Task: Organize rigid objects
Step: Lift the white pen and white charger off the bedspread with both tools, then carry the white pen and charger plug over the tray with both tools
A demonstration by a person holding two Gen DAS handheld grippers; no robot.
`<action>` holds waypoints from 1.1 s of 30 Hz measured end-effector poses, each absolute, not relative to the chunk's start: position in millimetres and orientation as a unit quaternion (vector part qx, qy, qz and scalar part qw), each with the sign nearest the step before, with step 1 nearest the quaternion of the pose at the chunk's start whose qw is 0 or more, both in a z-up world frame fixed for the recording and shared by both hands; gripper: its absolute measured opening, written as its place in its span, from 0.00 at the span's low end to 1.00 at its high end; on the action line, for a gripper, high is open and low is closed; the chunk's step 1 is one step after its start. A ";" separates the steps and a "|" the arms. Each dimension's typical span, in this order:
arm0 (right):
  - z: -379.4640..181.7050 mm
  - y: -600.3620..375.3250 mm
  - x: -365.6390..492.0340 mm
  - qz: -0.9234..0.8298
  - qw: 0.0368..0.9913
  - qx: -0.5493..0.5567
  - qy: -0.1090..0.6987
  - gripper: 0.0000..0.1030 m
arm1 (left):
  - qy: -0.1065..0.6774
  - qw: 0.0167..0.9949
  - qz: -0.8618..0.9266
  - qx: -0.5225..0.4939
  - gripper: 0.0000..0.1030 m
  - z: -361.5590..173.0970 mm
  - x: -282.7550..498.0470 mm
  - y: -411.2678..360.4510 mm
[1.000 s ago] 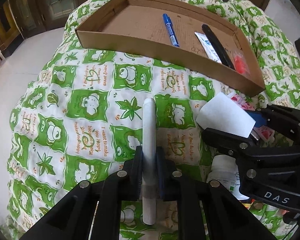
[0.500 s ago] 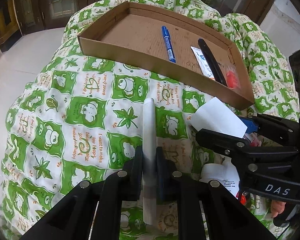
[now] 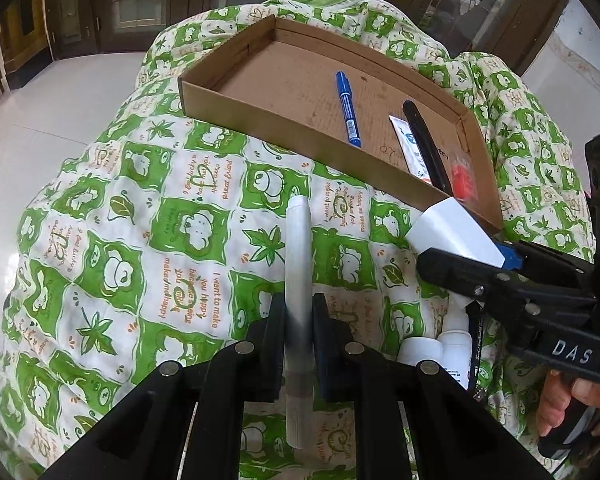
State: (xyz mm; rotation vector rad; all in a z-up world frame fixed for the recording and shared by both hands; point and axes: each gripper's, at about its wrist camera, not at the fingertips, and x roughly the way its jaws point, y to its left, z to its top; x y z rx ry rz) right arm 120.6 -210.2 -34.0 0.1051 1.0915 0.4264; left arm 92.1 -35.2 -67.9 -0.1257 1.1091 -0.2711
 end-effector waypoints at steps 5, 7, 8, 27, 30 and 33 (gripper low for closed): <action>-29.9 -217.3 120.1 0.191 0.839 0.059 0.506 0.46 | 0.520 0.843 -0.120 -0.062 0.11 -65.5 89.6 -30.7; -28.9 -219.5 119.3 0.188 0.842 0.060 0.502 0.46 | 0.518 0.845 -0.118 -0.060 0.11 -65.3 88.6 -29.9; -28.2 -221.0 119.1 0.187 0.843 0.061 0.500 0.46 | 0.518 0.845 -0.117 -0.057 0.11 -65.5 88.6 -30.7; -16.2 -238.8 122.7 0.184 0.850 0.105 0.482 0.46 | 0.511 0.856 -0.079 -0.010 0.11 -62.7 89.9 -42.2; -12.3 -245.7 123.4 0.181 0.854 0.113 0.475 0.46 | 0.505 0.860 -0.074 0.007 0.11 -58.5 90.6 -46.9; -6.8 -255.1 124.9 0.172 0.860 0.121 0.466 0.46 | 0.497 0.864 -0.068 0.030 0.11 -53.3 93.7 -51.7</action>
